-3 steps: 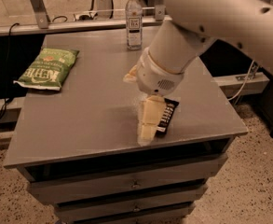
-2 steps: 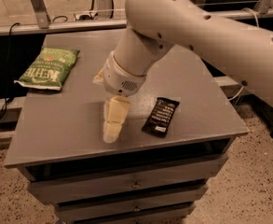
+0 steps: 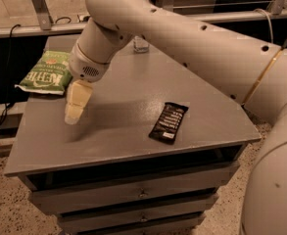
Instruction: Move green jalapeno chip bag near blue plastic bottle
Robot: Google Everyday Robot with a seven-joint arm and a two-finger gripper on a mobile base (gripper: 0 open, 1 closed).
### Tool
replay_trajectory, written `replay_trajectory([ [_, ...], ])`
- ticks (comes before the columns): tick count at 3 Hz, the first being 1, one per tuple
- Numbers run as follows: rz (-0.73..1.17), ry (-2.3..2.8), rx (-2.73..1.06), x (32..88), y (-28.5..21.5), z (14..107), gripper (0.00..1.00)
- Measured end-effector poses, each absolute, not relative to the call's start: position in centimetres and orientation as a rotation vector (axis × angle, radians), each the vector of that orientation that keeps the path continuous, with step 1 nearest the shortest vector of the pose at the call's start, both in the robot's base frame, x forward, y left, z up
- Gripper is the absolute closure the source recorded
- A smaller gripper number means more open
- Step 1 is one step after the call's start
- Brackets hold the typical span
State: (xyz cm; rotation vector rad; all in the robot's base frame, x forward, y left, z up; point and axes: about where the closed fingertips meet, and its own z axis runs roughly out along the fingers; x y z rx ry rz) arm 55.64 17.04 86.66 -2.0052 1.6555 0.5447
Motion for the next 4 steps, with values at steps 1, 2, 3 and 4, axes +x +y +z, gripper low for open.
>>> replay_trajectory([
  [1, 0.545, 1.656, -2.006, 55.6, 17.0, 86.6, 0.0],
  [2, 0.526, 1.642, -1.956, 56.3, 17.4, 86.6, 0.0],
  [3, 0.493, 1.642, -1.839, 59.3, 17.9, 86.3, 0.0],
  [4, 0.485, 1.644, -1.696, 62.8, 18.3, 86.0, 0.0],
])
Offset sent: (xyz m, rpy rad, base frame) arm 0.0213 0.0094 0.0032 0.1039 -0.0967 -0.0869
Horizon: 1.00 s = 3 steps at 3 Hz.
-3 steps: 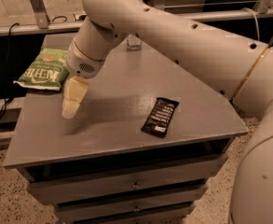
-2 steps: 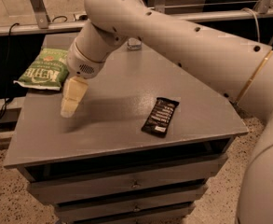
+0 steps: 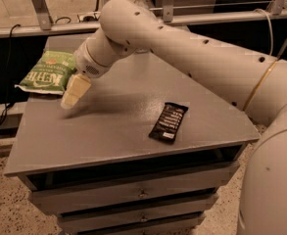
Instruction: Move green jalapeno chip bag near blue plastic bottle
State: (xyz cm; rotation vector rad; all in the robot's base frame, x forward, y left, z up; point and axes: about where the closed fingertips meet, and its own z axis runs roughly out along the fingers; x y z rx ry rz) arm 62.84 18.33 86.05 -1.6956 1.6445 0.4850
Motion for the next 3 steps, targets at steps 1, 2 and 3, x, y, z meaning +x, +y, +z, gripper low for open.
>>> replay_trajectory([
  [1, 0.516, 1.654, -1.55, 65.8, 18.9, 86.0, 0.0],
  [2, 0.606, 1.649, -1.439, 67.6, 20.2, 85.7, 0.0],
  [3, 0.67, 1.673, -1.338, 69.0, 21.6, 84.5, 0.0],
])
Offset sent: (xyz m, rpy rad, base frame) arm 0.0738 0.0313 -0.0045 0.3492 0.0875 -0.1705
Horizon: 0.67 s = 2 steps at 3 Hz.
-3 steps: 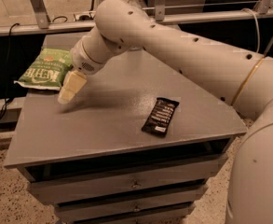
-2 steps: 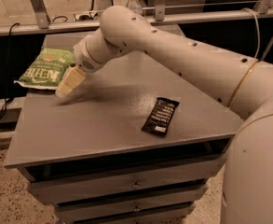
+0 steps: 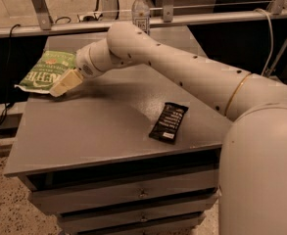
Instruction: Move green jalapeno chip bag near blue plastic bottle
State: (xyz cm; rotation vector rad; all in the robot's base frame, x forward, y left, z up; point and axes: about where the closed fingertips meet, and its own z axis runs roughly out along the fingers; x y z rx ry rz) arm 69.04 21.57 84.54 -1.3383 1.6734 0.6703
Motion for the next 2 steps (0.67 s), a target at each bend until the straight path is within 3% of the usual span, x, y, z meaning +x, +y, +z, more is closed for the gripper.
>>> replay_trajectory([
  [2, 0.697, 1.682, -1.231, 71.01, 22.98, 84.58, 0.41],
])
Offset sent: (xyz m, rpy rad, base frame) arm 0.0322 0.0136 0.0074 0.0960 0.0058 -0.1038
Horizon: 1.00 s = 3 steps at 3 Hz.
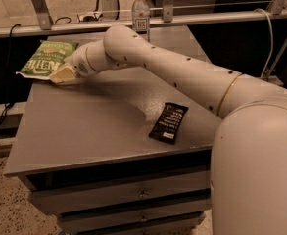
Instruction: Move green jalapeno chip bag near blue plastic bottle
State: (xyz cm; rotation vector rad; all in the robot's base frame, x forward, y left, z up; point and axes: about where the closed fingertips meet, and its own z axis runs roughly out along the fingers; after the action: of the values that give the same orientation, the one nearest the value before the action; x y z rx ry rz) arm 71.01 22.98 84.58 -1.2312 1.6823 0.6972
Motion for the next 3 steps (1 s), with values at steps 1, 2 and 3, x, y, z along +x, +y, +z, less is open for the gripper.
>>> replay_trajectory([
  [1, 0.671, 1.687, -1.213, 71.2, 23.0, 85.1, 0.65],
  [2, 0.613, 1.701, -1.215, 71.0, 22.9, 85.3, 0.88],
  [3, 0.529, 1.701, -1.24, 70.4, 22.6, 86.1, 1.0],
])
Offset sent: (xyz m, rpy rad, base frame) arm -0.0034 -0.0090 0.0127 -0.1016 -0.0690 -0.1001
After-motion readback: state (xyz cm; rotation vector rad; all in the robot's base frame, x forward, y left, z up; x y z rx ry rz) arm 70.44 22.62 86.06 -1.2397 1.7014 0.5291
